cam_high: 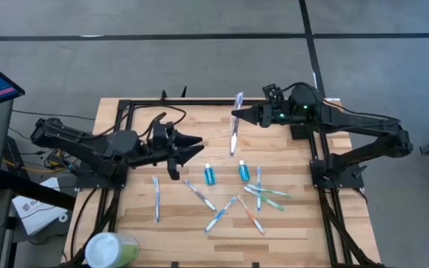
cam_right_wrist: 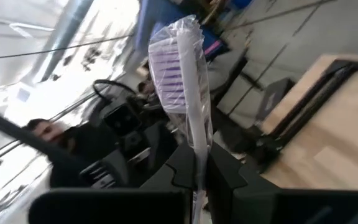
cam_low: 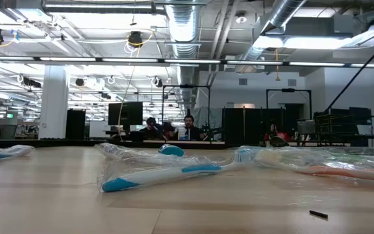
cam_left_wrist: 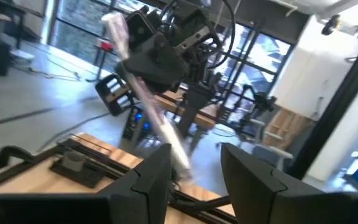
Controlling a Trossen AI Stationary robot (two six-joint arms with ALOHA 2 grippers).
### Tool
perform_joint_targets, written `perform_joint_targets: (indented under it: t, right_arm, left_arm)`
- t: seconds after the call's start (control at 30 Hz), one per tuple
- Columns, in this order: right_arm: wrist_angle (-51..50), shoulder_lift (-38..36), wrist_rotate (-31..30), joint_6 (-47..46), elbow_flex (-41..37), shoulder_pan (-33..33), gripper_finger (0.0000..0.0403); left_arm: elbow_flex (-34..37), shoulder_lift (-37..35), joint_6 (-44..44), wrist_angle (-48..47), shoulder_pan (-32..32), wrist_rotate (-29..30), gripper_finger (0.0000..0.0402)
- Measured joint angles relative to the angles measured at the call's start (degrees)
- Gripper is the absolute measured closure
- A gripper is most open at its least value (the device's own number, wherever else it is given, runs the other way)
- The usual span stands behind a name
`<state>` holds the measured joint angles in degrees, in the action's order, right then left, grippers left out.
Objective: Pick & Place toothbrushing station
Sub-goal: Put the top purple toothbrush into the left section of wire organizer
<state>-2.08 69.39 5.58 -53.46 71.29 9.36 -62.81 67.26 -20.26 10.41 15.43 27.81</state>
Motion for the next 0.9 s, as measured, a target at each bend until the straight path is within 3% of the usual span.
perform_joint_targets:
  t: [0.3, 0.53, 0.67, 0.9]
  right_arm:
    - [-2.43, -0.58, -13.82, 5.68, 0.00, -4.84, 0.0394]
    - [-4.39, -1.92, -24.81, 11.58, 0.05, -7.79, 0.0394]
    - [-6.25, -2.74, -25.84, 13.31, -0.02, -7.95, 0.0392]
    - [-8.27, -5.46, -25.53, 13.57, -0.02, -7.95, 0.0392]
  left_arm:
    - [0.00, 2.86, -4.25, 2.58, -6.47, -11.02, 0.0270]
    - [0.00, 2.99, -6.15, 3.57, -11.64, -14.88, 0.0270]
    - [-0.09, 3.97, -8.61, 5.12, -15.34, -18.66, 0.0270]
    - [0.02, 10.35, -15.98, 12.39, -21.32, -31.72, 0.0279]
